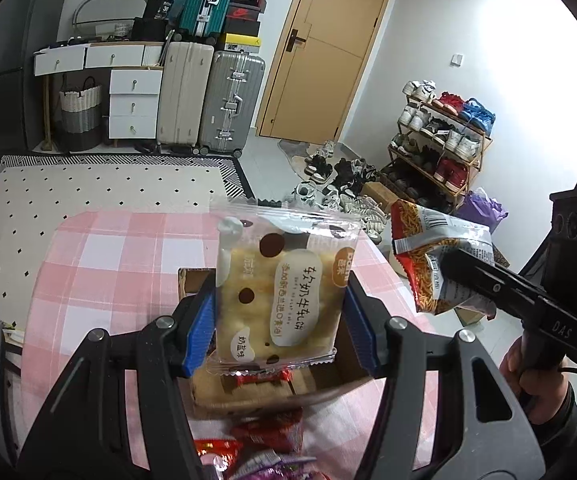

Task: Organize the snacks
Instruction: 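Carry both packs over the box and release them inside with both grippers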

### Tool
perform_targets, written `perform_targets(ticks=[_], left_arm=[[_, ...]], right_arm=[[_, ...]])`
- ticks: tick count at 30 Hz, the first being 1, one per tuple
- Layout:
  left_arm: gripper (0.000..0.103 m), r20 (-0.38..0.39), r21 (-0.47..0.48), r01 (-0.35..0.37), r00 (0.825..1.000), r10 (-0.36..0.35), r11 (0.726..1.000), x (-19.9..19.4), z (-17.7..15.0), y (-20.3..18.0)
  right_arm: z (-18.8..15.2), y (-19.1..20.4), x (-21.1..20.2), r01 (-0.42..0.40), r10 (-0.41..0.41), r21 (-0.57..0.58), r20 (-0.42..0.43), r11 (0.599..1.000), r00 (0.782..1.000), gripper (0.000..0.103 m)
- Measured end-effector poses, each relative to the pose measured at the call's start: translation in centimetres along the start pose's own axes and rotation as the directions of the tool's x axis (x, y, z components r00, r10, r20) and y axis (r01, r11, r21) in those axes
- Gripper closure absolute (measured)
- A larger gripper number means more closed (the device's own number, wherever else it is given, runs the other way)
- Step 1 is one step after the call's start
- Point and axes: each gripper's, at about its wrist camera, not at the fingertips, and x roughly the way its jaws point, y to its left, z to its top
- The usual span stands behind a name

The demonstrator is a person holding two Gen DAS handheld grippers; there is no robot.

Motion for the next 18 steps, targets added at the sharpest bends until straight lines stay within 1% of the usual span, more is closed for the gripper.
perform_targets(ticks=[4, 7, 8, 13, 18], left_arm=[[0.047, -0.034, -0.010, 0.003, 0.999, -0.003, 1.000, 3.1, 0.6, 1.0], [0.047, -0.053, -0.020, -0.002, 0.999, 0.001, 1.000, 5.2, 0.4, 1.6], [0.047, -0.060, -0.024, 0.004, 0.998, -0.006, 1.000, 6.0, 0.5, 1.8], [0.047, -0.088, -0.030, -0.017, 0.996, 0.014, 0.999, 9.1, 0.4, 2.8], [0.047, -0.125, -0.036, -0.012, 0.992, 0.008, 0.999, 11.7, 0.2, 3.6]], right_arm=[[0.6, -1.2, 1.8, 0.010, -0.009, 0.021, -0.016, 1.000, 1.000, 0.053], [0.8, -1.7, 3.3, 0.024, -0.023, 0.013, -0.031, 1.000, 0.999, 0.053], [0.9, -1.9, 3.9, 0.028, -0.027, 0.014, -0.038, 1.000, 0.999, 0.053], [0.7, -2.5, 6.6, 0.042, -0.041, 0.002, -0.073, 0.999, 0.996, 0.053], [0.3, -3.3, 8.5, 0.059, -0.059, -0.010, -0.098, 0.998, 0.993, 0.052]])
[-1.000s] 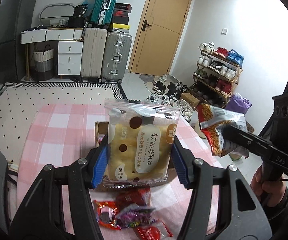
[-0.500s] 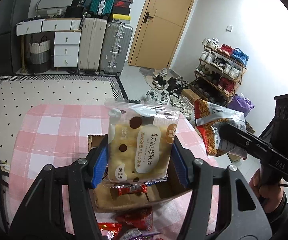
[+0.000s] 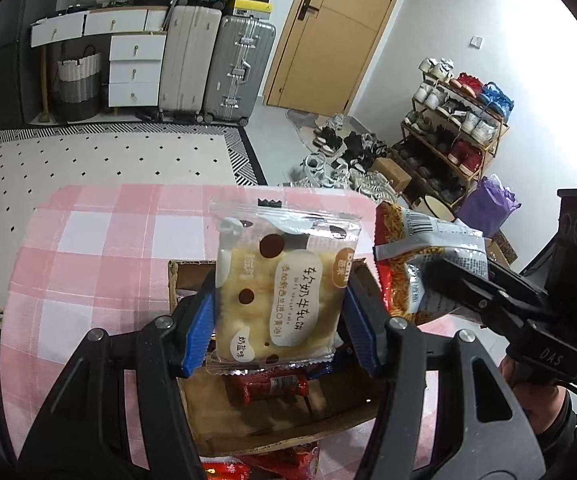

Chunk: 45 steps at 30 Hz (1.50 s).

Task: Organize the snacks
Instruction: 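Carry both packs over the box and release them inside with both grippers, then withdraw both grippers from the box toward the remaining red packs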

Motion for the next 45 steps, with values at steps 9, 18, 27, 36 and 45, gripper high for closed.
perform_targets(ticks=[9, 18, 27, 36, 45], left_arm=[[0.042, -0.020, -0.010, -0.010, 1.000, 0.010, 1.000, 1.3, -0.2, 0.4], [0.031, 0.027, 0.020, -0.028, 0.999, 0.027, 0.999, -2.5, -2.1, -0.7], [0.022, 0.096, 0.068, -0.068, 0.993, 0.061, 0.995, -8.0, -5.4, -2.9], [0.019, 0.149, 0.056, -0.081, 0.986, 0.072, 0.995, -13.5, -8.9, -4.3], [0.016, 0.168, 0.014, -0.105, 0.980, 0.101, 0.994, -17.2, -13.3, -3.5]], right_arm=[[-0.4, 0.6, 0.9, 0.008, -0.008, -0.028, -0.006, 1.000, 1.000, 0.046], [-0.2, 1.8, -1.8, -0.007, 0.008, -0.040, 0.033, 0.999, 0.999, 0.040], [-1.8, 4.5, -6.7, -0.036, 0.041, -0.058, 0.099, 0.998, 0.994, 0.021], [-5.0, 6.8, -11.7, -0.057, 0.065, -0.059, 0.157, 0.997, 0.985, 0.009], [-8.5, 8.4, -15.5, -0.085, 0.096, -0.063, 0.194, 0.994, 0.976, 0.003]])
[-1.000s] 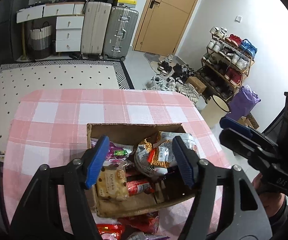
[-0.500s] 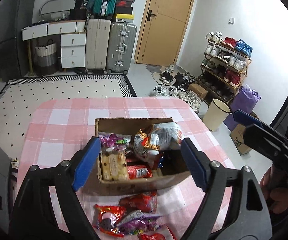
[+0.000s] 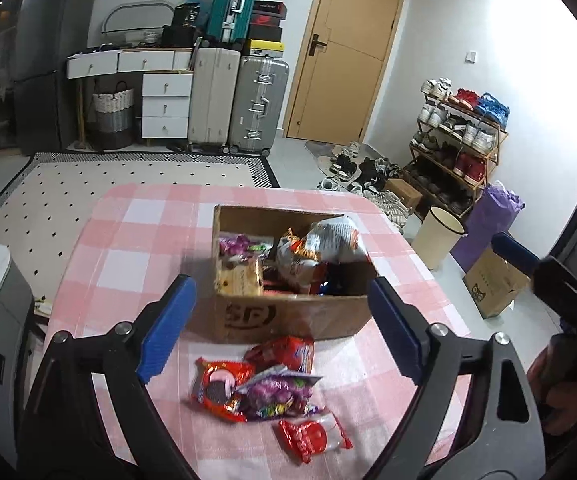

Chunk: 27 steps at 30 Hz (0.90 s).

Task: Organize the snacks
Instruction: 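Withdraw both grippers from the box toward the remaining red packs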

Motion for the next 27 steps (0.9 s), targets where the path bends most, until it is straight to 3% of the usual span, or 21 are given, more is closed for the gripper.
perform_targets(ticks=[15, 18, 20, 27], left_arm=[[0.015, 0.044, -0.113, -0.025, 0.999, 0.031, 0.993, -4.3, -5.0, 3.1], [0.011, 0.033, -0.121, -0.019, 0.999, 0.024, 0.992, -4.2, -5.9, 3.5], [0.000, 0.029, -0.134, -0.021, 0.999, 0.025, 0.991, -4.1, -6.8, 3.8], [0.000, -0.002, -0.161, -0.036, 0.999, 0.036, 0.986, -3.1, -9.1, 5.1]], right_arm=[[-6.0, 2.0, -0.5, 0.002, -0.003, -0.007, -0.112, 1.000, 0.994, 0.001], [-7.1, 2.2, 0.3, 0.004, -0.005, -0.003, -0.142, 1.000, 0.990, 0.001], [-8.3, 2.2, 0.8, 0.001, -0.001, 0.002, -0.175, 1.000, 0.985, 0.001], [-12.4, 1.7, 3.2, 0.001, 0.007, 0.028, -0.273, 1.000, 0.962, 0.001]])
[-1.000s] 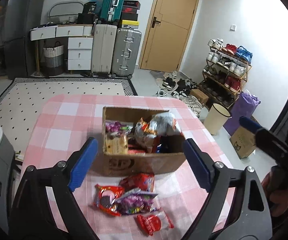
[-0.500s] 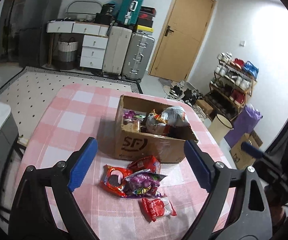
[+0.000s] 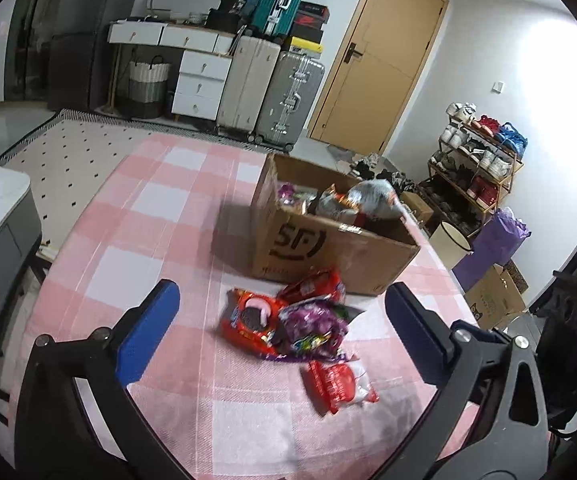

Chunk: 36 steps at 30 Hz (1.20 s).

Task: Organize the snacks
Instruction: 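Withdraw both grippers from the box toward the remaining red packs, then grasp the white-and-red balloon snack bag with the right gripper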

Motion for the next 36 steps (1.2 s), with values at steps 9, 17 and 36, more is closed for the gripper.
perform_targets(ticks=[9, 17, 36], left_arm=[[0.000, -0.038, -0.028, -0.021, 0.999, 0.020, 0.999, 1.8, -1.9, 1.9], [0.000, -0.035, -0.060, -0.029, 0.999, 0.027, 0.998, 1.9, -2.5, 3.7], [0.000, -0.042, -0.124, -0.039, 0.999, 0.034, 0.992, 2.0, -3.3, 6.1]], right_arm=[[-2.5, -0.6, 4.4, -0.018, 0.021, 0.026, -0.110, 1.000, 0.994, 0.001], [-3.6, -0.9, 8.5, 0.015, -0.009, 0.029, -0.219, 0.999, 0.976, 0.022], [-4.3, 0.1, 11.4, 0.064, -0.067, -0.020, -0.267, 0.998, 0.961, 0.055]])
